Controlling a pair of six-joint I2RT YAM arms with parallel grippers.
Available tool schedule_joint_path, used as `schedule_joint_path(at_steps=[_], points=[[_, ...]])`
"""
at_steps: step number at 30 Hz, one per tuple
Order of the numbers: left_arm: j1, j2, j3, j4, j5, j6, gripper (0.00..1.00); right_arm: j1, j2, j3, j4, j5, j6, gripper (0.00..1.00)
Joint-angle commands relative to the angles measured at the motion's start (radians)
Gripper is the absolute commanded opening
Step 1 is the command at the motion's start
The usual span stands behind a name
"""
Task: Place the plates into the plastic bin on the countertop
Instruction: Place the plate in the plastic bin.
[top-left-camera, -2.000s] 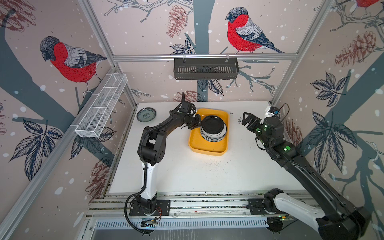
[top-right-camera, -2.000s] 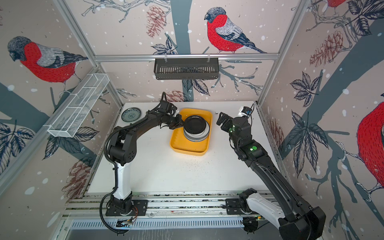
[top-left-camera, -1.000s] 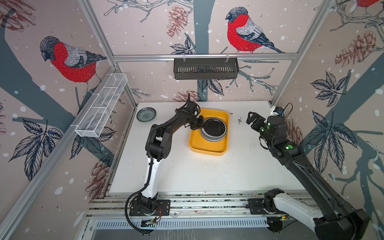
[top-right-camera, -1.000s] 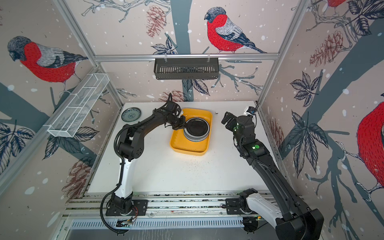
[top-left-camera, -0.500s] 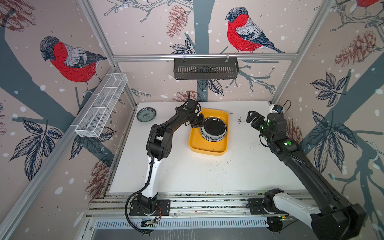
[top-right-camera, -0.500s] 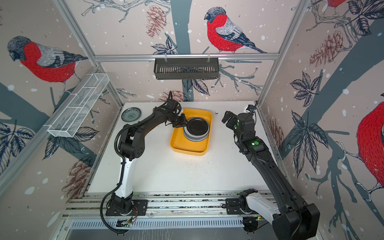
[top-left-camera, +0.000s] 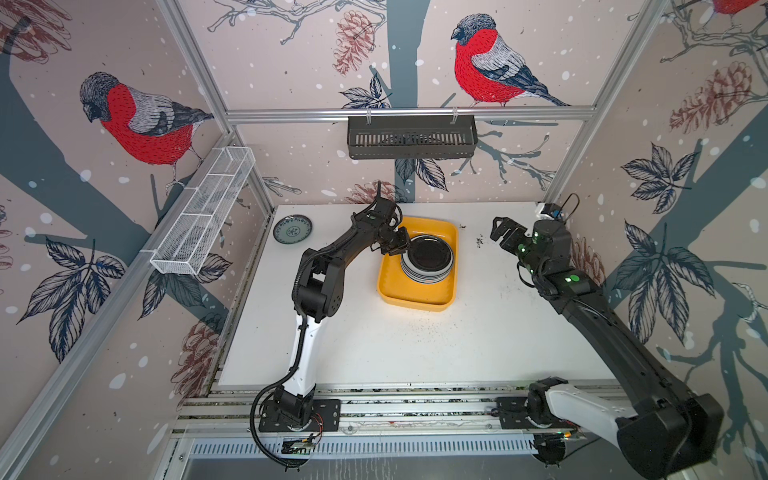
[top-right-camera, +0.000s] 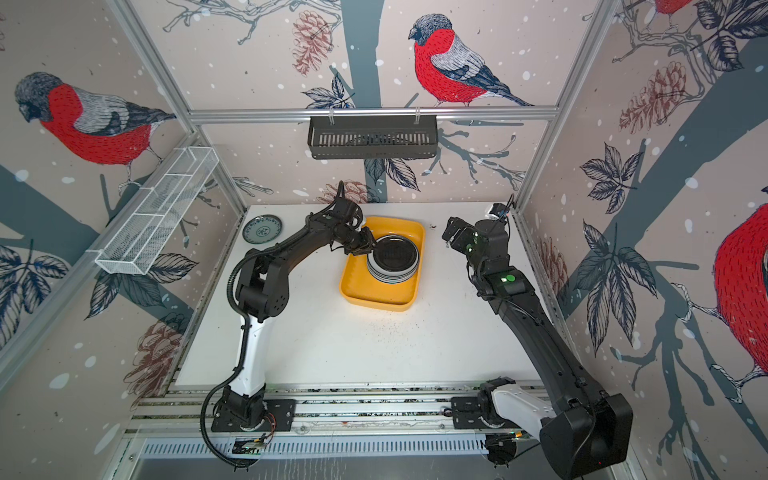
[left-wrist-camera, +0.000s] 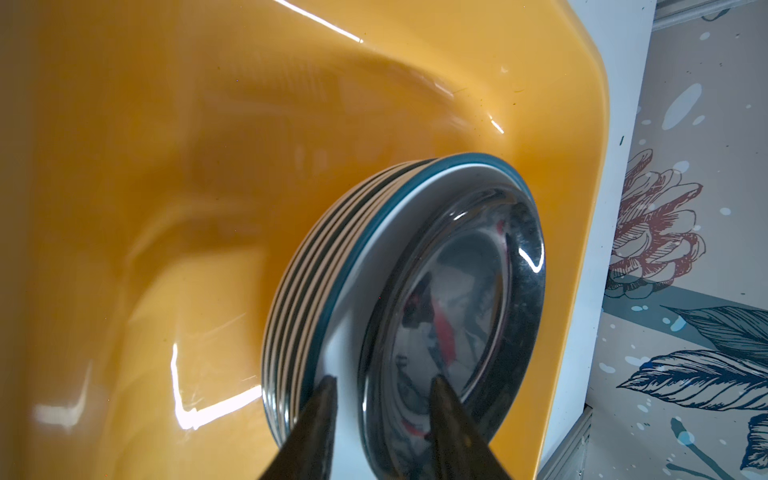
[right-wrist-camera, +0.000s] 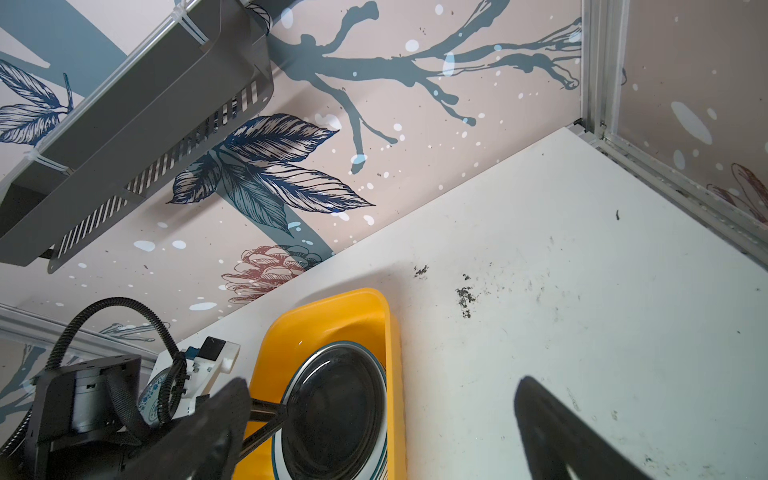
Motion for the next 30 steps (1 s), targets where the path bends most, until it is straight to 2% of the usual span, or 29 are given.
schedule_joint_path(at_steps=[1,6,11,17,24,28,30], points=[[0.0,-0.031,0.009,-0.018,-0.029,0.027,0.51,-0.001,0.003,0.01,0.036,-0.008,-0.013,1.0],[0.0,-0.079,-0.012,0.016,-0.057,0.038,0.65,0.0,0.003,0.008,0.038,-0.011,-0.007,1.0],[0.0,-0.141,-0.059,0.103,-0.08,0.046,0.75,0.001,-0.012,-0.002,0.034,-0.008,0.007,1.0],[0.003,-0.268,-0.22,0.284,-0.129,0.019,0.96,0.005,-0.047,-0.02,0.017,0.03,0.022,1.0],[0.055,-0.481,-0.508,0.493,-0.18,-0.055,0.96,0.026,-0.046,-0.02,0.033,0.048,0.033,1.0],[0.141,-0.639,-0.757,0.672,-0.172,-0.177,0.96,0.072,-0.038,-0.008,0.053,0.066,0.029,1.0],[0.172,-0.706,-0.835,0.669,-0.2,-0.188,0.96,0.094,-0.028,-0.007,0.061,0.07,0.029,1.0]])
